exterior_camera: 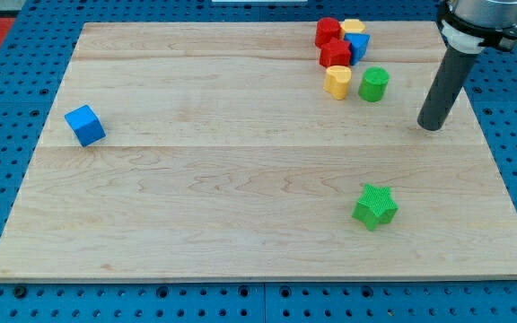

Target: Move the green star to the bottom center of the board

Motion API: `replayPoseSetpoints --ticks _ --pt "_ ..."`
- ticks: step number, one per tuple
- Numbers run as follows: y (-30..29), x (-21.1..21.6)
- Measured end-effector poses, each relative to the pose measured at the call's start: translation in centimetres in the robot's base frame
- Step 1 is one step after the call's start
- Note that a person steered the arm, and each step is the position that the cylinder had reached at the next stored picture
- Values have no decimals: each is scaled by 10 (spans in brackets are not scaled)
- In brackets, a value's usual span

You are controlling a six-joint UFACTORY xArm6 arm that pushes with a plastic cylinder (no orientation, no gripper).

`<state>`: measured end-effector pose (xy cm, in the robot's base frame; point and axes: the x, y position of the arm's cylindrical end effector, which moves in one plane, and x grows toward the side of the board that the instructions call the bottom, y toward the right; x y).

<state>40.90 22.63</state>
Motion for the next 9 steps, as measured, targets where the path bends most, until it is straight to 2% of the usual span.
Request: replayPoseSetpoints --ticks 1,2,3,4,6,7,8,9 --pt "32 1" --pt "26 34" --pt "-15 99" --pt "-54 124" --pt "-149 125" --pt "-159 131" --pt "-149 148" --pt "-215 178"
